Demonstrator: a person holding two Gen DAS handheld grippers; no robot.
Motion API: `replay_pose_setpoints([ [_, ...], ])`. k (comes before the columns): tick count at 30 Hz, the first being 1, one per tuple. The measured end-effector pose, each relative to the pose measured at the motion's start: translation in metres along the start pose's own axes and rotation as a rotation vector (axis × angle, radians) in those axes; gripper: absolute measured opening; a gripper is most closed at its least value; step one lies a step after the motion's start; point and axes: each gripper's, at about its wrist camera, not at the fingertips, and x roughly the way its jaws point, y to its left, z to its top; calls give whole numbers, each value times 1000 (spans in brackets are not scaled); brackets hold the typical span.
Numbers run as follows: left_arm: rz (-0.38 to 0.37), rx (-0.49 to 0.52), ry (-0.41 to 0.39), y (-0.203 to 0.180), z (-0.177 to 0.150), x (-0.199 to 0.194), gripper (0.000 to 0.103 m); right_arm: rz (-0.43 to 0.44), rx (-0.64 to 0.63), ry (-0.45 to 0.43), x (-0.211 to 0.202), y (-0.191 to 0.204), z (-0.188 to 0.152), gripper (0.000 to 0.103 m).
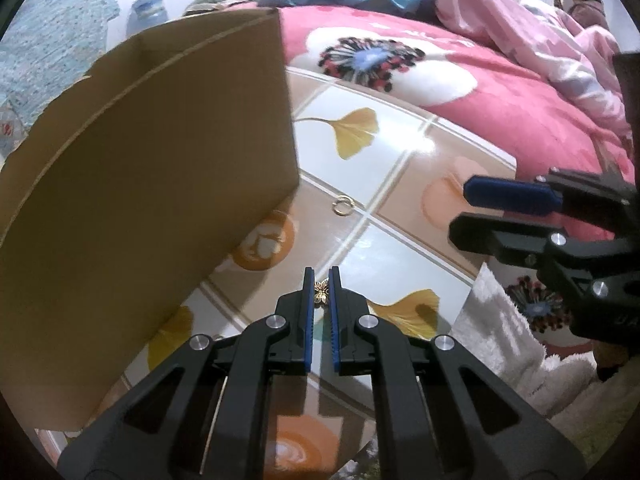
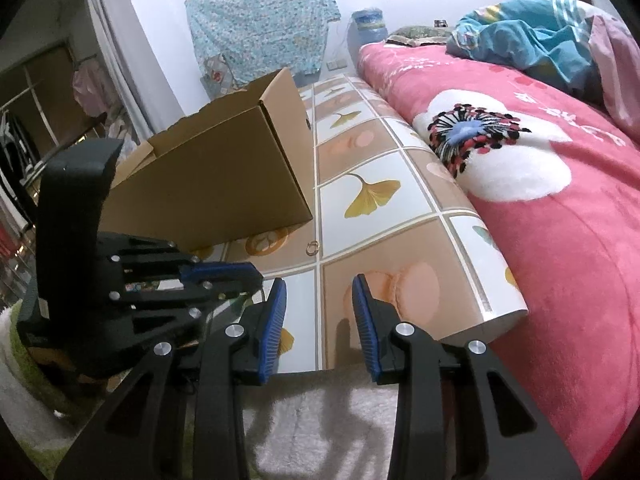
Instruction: Organize jewelry
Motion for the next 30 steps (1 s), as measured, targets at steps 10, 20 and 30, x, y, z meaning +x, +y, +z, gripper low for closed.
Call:
replay_pose_setpoints([
  [10, 22, -85, -67, 17, -4, -15, 6, -6, -80, -3, 16, 5, 13, 34],
  [20, 10, -118, -90, 20, -11, -17, 6, -27, -202, 26, 52, 20, 27, 34],
  [30, 2, -138, -101, 24, -15, -18, 6, -97, -275, 37, 69, 33, 22, 21],
])
